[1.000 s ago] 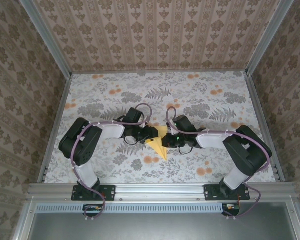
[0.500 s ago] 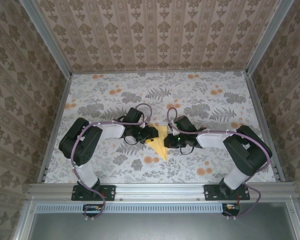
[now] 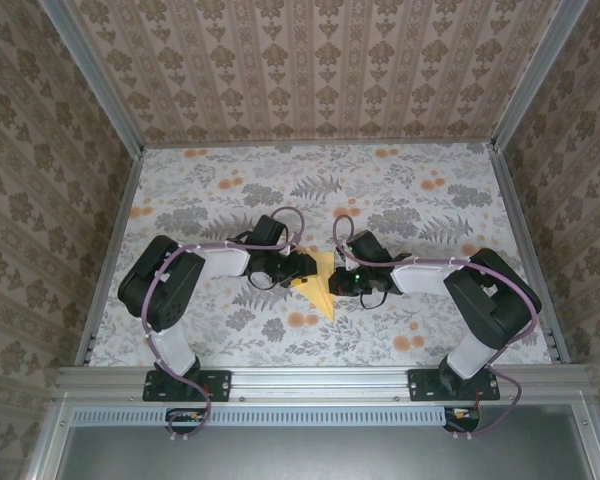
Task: Fold a paper plane with a square sheet of paper (fold left side to right side)
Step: Fourth fold the wing at the center of the table.
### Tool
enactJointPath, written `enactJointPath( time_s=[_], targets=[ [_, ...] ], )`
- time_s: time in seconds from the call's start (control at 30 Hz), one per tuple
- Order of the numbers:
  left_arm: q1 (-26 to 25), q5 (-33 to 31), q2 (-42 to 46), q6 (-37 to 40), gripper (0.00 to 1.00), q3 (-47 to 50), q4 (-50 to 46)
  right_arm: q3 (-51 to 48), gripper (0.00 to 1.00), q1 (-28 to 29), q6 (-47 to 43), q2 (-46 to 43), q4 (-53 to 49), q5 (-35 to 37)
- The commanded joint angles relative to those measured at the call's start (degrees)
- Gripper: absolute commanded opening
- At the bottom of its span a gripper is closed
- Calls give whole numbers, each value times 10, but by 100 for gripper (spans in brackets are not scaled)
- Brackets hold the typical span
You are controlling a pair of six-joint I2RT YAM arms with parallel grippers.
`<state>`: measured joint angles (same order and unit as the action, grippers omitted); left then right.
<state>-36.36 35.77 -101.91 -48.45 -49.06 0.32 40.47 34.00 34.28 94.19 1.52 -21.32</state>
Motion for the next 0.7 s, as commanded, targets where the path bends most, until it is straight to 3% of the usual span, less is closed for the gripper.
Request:
enactJointPath(
  time_s=[0.0, 0.47, 0.67],
  targets=[
    [-4, -20, -14, 6, 47, -3, -24, 13, 8, -2, -12, 7, -20, 14],
    [-4, -19, -3, 12, 48, -4, -27, 8, 8, -2, -14, 27, -35, 15],
    [-1, -33, 35, 47, 49, -30, -80, 9, 7, -2, -16, 36, -52, 18]
  ],
)
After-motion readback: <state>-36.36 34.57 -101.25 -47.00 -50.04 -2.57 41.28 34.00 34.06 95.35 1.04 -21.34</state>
